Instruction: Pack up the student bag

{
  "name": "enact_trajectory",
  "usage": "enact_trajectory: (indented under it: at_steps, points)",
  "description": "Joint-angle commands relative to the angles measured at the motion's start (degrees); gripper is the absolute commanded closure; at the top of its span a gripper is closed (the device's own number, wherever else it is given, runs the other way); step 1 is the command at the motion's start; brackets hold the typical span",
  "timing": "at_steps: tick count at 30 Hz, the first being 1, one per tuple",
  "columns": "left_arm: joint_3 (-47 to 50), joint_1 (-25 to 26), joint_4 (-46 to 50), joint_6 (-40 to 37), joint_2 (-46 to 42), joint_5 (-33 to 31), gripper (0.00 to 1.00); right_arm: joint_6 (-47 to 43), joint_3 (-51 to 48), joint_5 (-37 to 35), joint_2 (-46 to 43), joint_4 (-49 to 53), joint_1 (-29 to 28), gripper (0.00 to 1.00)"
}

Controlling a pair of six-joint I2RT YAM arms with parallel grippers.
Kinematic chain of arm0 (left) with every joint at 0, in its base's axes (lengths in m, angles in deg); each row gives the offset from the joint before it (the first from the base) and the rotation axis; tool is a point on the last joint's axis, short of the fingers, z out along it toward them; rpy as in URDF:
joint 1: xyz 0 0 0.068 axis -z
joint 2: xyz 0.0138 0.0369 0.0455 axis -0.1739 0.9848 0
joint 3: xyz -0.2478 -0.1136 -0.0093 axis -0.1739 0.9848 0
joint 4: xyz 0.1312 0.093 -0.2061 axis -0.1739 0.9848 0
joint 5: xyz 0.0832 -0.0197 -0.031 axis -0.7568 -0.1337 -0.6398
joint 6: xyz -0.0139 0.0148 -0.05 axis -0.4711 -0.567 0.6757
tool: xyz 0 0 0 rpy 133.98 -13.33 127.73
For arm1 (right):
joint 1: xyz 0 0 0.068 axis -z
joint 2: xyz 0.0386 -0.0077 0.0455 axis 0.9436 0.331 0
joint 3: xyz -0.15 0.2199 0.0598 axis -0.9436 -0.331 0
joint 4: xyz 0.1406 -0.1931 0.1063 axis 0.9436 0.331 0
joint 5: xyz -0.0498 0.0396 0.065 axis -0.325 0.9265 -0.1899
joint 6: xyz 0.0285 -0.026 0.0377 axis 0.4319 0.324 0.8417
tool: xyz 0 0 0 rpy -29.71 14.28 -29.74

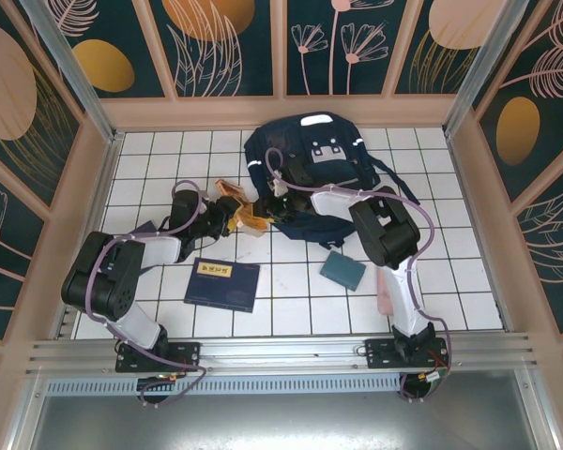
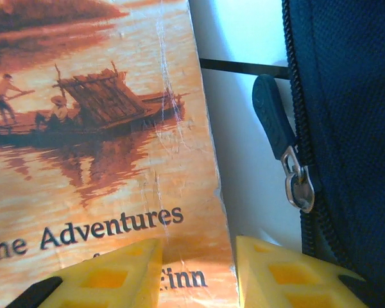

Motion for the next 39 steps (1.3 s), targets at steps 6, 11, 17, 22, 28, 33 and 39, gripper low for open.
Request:
enact_trajectory:
  at_steps: [6,11,17,22,28,33,39]
  points:
    - [-3.38,0.30,12.89,-11.31,-1.26,-3.09,0.62,-0.76,-0.36,1.89,-2.42,3.73,-1.61,0.63]
    - [-3.48,0.34,16.36,-13.61,-3.13,-7.21,0.87,-0.70,-0.40,-0.01,-4.70,4.13,-1.26,0.57]
    - [-2.05,0.30,15.77,-15.18,-12.35,-11.56,0.98,3.96,-6.28,-2.29,-14.10,-2.42,0.27,0.33]
    - [-1.41,0.30,9.57,-13.80,-21.79,-11.06,0.97,14.93,-15.15,-0.90,-22.16,-16.70,1.45,0.17]
    - [-2.62,0.34,1.86,-10.76,-26.15,-8.68,0.97,35.29,-21.74,1.22,-23.03,-44.05,0.26,0.02]
    - [-0.98,0.33,-7.05,-4.32,-26.58,-7.24,0.97,44.85,-20.56,-0.11,-19.06,-58.25,-1.83,0.01]
    - [-0.22,0.30,-11.50,1.53,-27.41,-8.72,0.97,48.88,-20.79,-5.56,-17.46,-66.25,-4.24,0.09]
